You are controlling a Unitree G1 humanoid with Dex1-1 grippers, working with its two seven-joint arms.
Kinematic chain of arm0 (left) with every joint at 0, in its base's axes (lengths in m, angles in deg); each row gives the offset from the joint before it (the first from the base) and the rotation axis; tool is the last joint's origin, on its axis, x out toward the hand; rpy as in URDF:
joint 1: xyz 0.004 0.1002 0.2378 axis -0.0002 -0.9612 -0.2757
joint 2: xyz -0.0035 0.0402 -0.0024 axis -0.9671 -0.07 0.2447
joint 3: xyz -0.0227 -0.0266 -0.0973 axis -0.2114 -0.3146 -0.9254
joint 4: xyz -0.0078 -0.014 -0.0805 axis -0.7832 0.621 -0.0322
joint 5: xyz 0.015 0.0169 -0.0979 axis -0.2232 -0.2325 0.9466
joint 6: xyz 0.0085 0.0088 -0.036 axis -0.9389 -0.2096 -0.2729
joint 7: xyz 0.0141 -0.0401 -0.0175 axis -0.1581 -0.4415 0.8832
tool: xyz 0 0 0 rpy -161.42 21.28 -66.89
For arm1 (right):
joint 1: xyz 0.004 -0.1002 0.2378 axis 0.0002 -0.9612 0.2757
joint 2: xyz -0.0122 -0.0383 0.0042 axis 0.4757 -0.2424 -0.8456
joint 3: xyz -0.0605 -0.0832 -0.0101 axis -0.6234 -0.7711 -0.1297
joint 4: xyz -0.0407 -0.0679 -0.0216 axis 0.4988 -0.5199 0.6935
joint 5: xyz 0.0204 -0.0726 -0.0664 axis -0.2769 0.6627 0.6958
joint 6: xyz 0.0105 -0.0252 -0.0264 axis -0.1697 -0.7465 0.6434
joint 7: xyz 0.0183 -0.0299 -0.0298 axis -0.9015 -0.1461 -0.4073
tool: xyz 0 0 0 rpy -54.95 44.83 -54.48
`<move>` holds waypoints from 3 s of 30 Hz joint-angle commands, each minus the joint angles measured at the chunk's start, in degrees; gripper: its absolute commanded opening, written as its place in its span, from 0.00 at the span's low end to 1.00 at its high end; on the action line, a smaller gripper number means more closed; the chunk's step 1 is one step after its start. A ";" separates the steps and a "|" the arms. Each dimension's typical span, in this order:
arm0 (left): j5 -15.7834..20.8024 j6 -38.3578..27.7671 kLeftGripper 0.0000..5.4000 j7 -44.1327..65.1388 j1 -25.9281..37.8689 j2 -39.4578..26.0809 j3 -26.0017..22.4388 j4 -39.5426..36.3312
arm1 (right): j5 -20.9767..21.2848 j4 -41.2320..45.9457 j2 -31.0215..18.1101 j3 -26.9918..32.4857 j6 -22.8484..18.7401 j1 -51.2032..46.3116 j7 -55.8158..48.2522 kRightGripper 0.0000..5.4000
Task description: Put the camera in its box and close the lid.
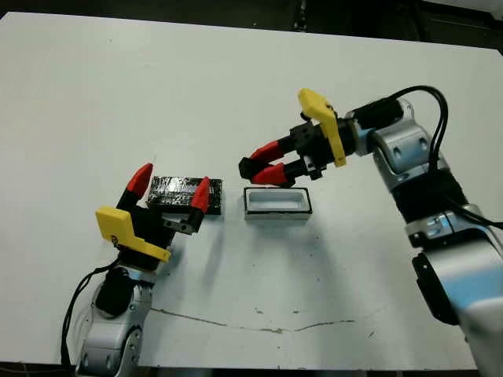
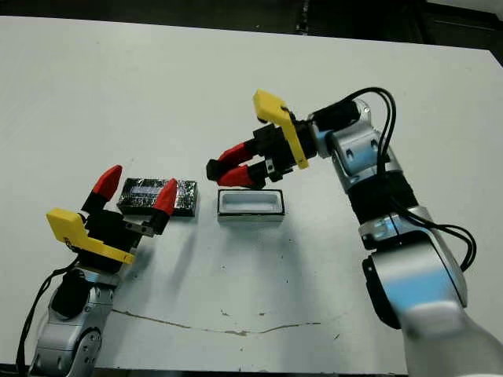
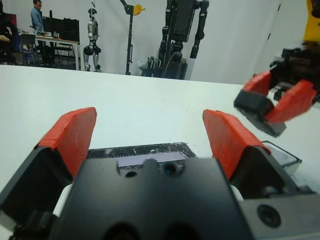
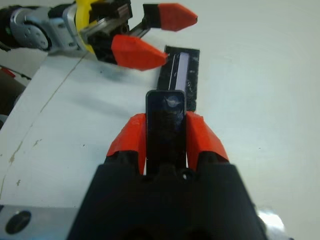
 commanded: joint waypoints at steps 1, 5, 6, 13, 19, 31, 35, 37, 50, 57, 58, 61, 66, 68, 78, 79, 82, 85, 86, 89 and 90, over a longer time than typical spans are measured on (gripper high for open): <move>0.04 0.50 1.00 0.22 -0.43 -0.21 0.19 -0.07 | 1.22 -0.73 -0.06 -0.75 1.79 -0.76 0.70 0.31; -0.10 0.37 1.00 0.21 -0.45 -0.23 0.27 -0.03 | 1.20 -2.27 0.18 -0.85 1.85 -1.04 0.78 0.31; -0.16 0.31 1.00 0.20 -0.47 -0.22 0.28 0.01 | 1.20 -2.64 0.18 -0.88 2.36 -1.16 0.73 0.31; 0.03 0.28 1.00 0.34 -0.57 -0.24 0.33 0.05 | 1.48 -3.97 0.08 -1.03 2.31 -2.12 1.00 0.31; -0.09 0.14 1.00 0.27 -0.69 -0.25 0.25 0.16 | 1.21 -4.11 -0.12 -0.68 1.88 -3.79 1.33 0.31; -0.11 -0.75 1.00 0.58 -0.61 -0.05 0.16 0.73 | 0.20 -3.39 -1.29 0.82 0.89 -7.91 2.77 0.31; -0.06 -0.59 1.00 0.64 -0.60 -0.13 0.10 0.75 | 0.43 -3.42 -2.20 1.28 0.63 -8.50 2.82 0.31; -0.19 -0.36 1.00 0.51 -0.64 -0.17 0.13 0.61 | 0.22 -3.96 -2.63 1.76 0.83 -8.68 2.59 0.31; -0.44 -0.45 1.00 0.48 -1.00 -0.13 0.21 0.51 | 1.02 -7.21 -5.32 3.33 4.76 -8.19 2.51 0.31; -0.08 -0.47 1.00 0.58 -1.10 0.00 0.30 -0.07 | 4.34 -3.65 -6.20 1.04 4.51 -9.26 5.40 0.34; -0.14 -0.56 1.00 0.61 -1.10 -0.04 0.30 -0.10 | 4.85 -2.82 -6.39 0.63 4.73 -9.48 5.77 0.38; -0.42 -0.99 1.00 0.75 -1.11 -0.16 0.37 0.09 | 6.39 -1.01 -6.98 -0.80 7.43 -9.58 5.05 0.45; 0.11 -0.68 1.00 0.68 -1.29 -0.02 0.32 0.08 | 5.29 0.88 -7.19 -0.39 7.31 -9.95 4.63 0.57; 0.10 -0.62 1.00 0.60 -1.36 -0.06 0.34 0.02 | 4.93 1.92 -7.39 0.17 7.33 -10.33 5.08 0.63; 0.35 -0.94 1.00 0.83 -1.57 -0.13 0.27 0.18 | 3.42 10.75 -11.92 4.61 9.84 -12.95 7.89 0.89; 0.49 -0.79 1.00 0.77 -1.65 -0.09 0.24 0.00 | 2.46 12.84 -13.12 5.76 9.11 -13.18 7.80 0.92; 0.71 -0.32 1.00 0.83 -1.81 -0.53 -0.06 -0.83 | -1.76 17.21 -15.98 9.50 5.58 -13.73 6.72 1.00; 0.56 -0.13 1.00 1.27 -1.50 -2.00 -1.14 -2.01 | -7.73 19.84 -17.82 14.36 0.86 -15.86 7.11 1.00; 0.46 -0.28 1.00 1.53 -1.24 -2.77 -1.78 -2.50 | -9.90 21.54 -18.07 16.79 -0.65 -17.75 8.67 1.00; 1.28 -2.02 1.00 4.37 1.00 -6.53 -4.68 -2.95 | -16.07 30.65 -16.37 25.23 -7.43 -27.06 18.89 1.00; 2.33 -2.14 1.00 6.12 1.92 -8.21 -5.66 -2.96 | -16.82 34.35 -14.97 27.30 -8.52 -30.75 23.37 1.00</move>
